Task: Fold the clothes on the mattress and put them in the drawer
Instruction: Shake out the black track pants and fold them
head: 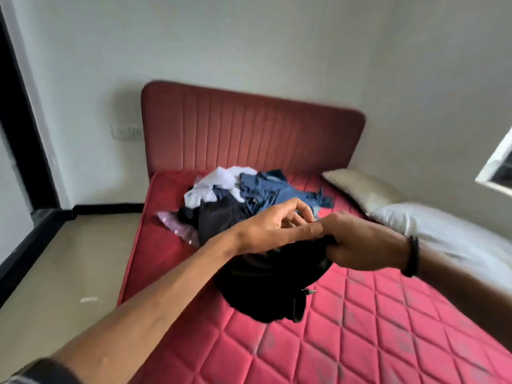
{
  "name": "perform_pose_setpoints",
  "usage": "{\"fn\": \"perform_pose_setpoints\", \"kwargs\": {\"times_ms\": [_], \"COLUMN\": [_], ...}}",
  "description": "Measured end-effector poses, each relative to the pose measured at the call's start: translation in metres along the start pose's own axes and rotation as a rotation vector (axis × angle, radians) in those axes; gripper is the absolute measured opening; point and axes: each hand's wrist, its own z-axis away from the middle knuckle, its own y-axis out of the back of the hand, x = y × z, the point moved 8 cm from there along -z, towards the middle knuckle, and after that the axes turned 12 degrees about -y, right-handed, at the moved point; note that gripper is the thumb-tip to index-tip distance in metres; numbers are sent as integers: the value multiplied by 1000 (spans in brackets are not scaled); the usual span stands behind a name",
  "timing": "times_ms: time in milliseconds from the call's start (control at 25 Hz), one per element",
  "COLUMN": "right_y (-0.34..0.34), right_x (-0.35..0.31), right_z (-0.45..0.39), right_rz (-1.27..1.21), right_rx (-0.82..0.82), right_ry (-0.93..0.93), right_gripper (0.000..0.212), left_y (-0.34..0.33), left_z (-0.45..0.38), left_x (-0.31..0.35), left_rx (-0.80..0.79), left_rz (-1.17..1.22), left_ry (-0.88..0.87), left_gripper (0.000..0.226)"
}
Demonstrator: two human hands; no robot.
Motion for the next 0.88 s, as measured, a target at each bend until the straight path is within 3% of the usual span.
{"fn": "perform_pose_setpoints", "kwargs": {"times_ms": [80, 200, 360, 520, 640, 800, 880], "right_y": [66, 165, 293, 381, 421, 462, 477], "right_x": [8, 9, 7, 10, 16, 39, 50], "right_z": [-10, -17, -13, -4, 8, 33, 44], "right_rz": [-1, 23, -74, -112, -40, -36, -52], "right_rx": [58, 194, 514, 714, 888, 1023, 1059], "right_ry": [-12, -23, -65, -151, -238, -310, -336], "right_gripper": [32, 14, 23, 29, 23, 20, 21], "left_y": [23, 59, 97, 109, 123, 153, 173], "left_z": [-43, -105, -165, -199, -209, -196, -190], "left_x": [25, 83, 143, 173, 175, 144, 142], "left_rx": [42, 68, 9, -71, -90, -233, -211], "left_rz": [-18, -11, -160, -310, -396, -556, -594], "left_ry": [-30, -121, -139, -47, 54, 290, 342], "left_gripper": [46, 44, 57, 34, 50, 55, 59]}}
